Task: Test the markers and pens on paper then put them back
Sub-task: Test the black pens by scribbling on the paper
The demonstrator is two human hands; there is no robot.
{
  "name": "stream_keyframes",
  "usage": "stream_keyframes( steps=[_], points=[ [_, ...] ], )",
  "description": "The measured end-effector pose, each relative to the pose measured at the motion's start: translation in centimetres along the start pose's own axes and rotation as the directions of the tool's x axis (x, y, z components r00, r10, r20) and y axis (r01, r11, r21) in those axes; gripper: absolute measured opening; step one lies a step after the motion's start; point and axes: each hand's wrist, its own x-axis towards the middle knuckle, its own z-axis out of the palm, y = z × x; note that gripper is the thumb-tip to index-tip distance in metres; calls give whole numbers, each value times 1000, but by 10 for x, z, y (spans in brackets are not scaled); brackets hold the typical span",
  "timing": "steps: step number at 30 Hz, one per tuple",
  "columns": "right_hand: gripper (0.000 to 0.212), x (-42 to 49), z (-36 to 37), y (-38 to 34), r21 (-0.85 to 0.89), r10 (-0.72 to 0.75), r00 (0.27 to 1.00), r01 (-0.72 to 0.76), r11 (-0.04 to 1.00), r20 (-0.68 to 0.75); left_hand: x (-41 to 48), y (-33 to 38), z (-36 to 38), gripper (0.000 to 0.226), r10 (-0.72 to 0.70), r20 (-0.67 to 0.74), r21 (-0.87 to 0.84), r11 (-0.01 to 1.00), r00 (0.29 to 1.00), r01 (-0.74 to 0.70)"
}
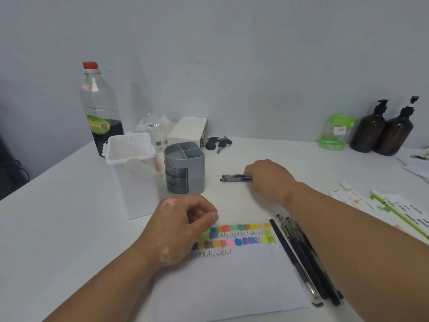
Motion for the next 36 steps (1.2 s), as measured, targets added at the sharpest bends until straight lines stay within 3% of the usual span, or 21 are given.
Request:
stream_keyframes(
  steps=[6, 9, 12, 14, 15, 17, 21, 26, 29, 33, 35, 36],
  points=[
    [22, -8, 3, 1, 34, 7, 999, -8, 999, 31, 0, -1, -1, 7, 1, 3, -18, 1000, 1000, -1],
    [7, -20, -10, 4, 278, 27, 999, -14, 960, -42, 0, 1, -1, 6, -6, -2, -24, 1000, 1000, 6],
    [10, -46, -25, -2, 718, 117, 987, -5, 696, -106, 0, 2, 0, 6, -5, 5, -16, 1000, 1000, 5],
    [14, -67, -28, -10, 872, 120, 989, 16, 490, -86, -1, 4, 0, 8, -1, 8, -11, 1000, 1000, 1],
    [13, -77, -27, -15, 900, 113, 990, 28, 435, -86, -1, 5, 0, 8, -5, 9, -8, 1000, 1000, 5],
    [12, -93, -22, -24, 907, 106, 988, 54, 418, -108, 0, 5, 0, 9, -20, 3, -7, 1000, 1000, 20],
    [13, -110, -7, -39, 795, 95, 982, 74, 602, -163, 0, 3, -1, 9, -3, -17, 39, 999, 1000, 4],
    [12, -113, -3, -51, 731, 72, 982, 82, 677, -176, 1, 1, 1, 10, 1, 1, 54, 999, 1000, -1],
    [15, -113, -10, -50, 819, 133, 980, 46, 572, -149, 0, 0, 0, 12, 15, 4, 68, 998, 1000, -16],
    [56, -127, -23, -44, 946, 150, 981, 73, 315, -125, 0, -2, -1, 9, 53, 34, 113, 992, 998, -57],
    [81, -138, -23, -43, 941, 127, 982, 92, 327, -140, 0, -3, -1, 8, 66, 64, 126, 989, 996, -73],
    [82, -143, -23, -43, 937, 132, 978, 109, 331, -161, 0, -4, -1, 9, 69, 83, 129, 988, 994, -80]
  ],
)
